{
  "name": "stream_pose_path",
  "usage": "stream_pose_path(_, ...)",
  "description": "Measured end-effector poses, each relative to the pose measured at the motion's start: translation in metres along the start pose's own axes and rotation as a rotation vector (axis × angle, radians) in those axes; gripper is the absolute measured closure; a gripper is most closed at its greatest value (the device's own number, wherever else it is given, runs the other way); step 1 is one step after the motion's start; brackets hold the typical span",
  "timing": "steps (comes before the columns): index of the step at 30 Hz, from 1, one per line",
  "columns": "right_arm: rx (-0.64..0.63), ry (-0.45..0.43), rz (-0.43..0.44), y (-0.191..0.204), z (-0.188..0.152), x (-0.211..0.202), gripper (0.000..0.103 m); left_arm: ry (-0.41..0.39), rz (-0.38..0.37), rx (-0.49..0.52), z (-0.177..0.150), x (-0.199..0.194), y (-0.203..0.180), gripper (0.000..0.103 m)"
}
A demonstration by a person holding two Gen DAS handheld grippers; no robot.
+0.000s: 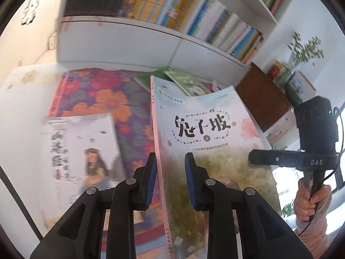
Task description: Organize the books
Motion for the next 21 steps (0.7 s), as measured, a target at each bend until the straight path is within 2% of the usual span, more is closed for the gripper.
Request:
stream_pose_path(9, -0.055, 0.043, 0.103, 0.035, 0.031, 0.070, 0.090, -0.060, 0.092, -0.084, 0.005, -0.032, 0.071, 0.081)
stream_pose_path(17, -0.063, 0.095, 0.145, 0.043, 0.051, 0.133, 0.090, -0.039, 0.136, -0.159, -0.010, -0.024, 0.125, 0.081)
stream_pose_path(21, -0.075, 0.129, 0.127, 0.040, 0.046, 0.165, 0.090, -0.069, 0.136, -0.192, -0.020, -0.018, 0.146, 0.081)
Point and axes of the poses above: each gripper's, at about its wrist camera, not at the fingertips, and x roughly the way its jaws point, y to its left, z to its top, the point moved 1 cm from there along x, roughly the way its jaws point, and after that the axes turned 3 degrees about y, right-handed, at the moved point
